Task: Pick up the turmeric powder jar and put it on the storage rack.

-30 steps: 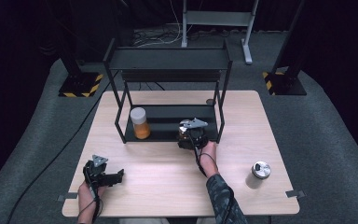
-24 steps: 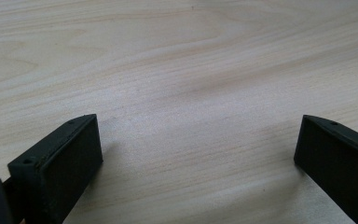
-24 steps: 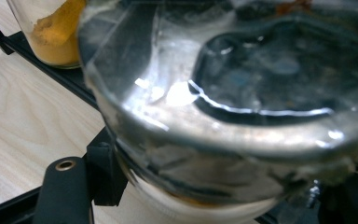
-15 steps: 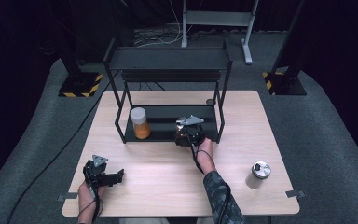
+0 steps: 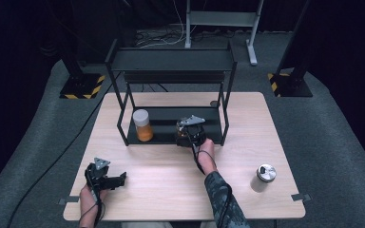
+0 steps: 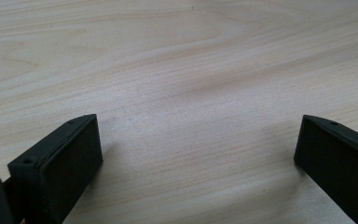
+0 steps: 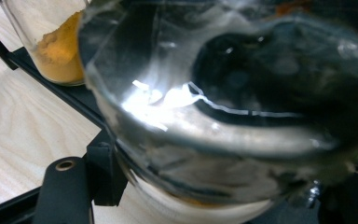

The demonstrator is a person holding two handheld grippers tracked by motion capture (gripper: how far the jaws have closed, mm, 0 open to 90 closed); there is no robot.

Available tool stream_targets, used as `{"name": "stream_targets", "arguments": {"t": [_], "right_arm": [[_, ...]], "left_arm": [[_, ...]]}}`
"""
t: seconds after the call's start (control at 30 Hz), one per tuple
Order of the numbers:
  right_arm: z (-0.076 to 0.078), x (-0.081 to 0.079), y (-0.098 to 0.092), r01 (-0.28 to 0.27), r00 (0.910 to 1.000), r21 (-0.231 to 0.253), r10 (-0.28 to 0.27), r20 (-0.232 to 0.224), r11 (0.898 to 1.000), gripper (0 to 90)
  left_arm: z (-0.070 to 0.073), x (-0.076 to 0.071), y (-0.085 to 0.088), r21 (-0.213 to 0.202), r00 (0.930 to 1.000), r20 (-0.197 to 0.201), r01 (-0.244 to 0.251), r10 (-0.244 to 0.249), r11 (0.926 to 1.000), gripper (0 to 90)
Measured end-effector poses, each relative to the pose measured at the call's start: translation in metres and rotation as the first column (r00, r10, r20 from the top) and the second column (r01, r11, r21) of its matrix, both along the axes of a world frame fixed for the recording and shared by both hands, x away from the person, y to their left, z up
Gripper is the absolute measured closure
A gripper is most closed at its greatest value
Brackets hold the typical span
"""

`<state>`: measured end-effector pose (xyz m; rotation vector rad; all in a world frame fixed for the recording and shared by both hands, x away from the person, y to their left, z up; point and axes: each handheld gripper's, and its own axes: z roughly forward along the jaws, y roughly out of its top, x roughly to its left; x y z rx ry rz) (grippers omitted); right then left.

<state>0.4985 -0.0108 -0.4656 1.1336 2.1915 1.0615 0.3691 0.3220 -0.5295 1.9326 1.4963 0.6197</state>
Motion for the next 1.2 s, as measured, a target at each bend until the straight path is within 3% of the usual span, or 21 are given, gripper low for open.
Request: {"name": "stream_targets", "arguments": {"t": [1.2], "right_arm": [[0.000, 0.018, 0.019, -0.006, 1.0000, -0.037, 0.006, -0.006, 0.999, 30.3]], "left_arm": [[0.000, 0.000, 0.000, 0.000, 1.0000, 0.000, 0.001, -0.001, 1.0000, 0.3]]}}
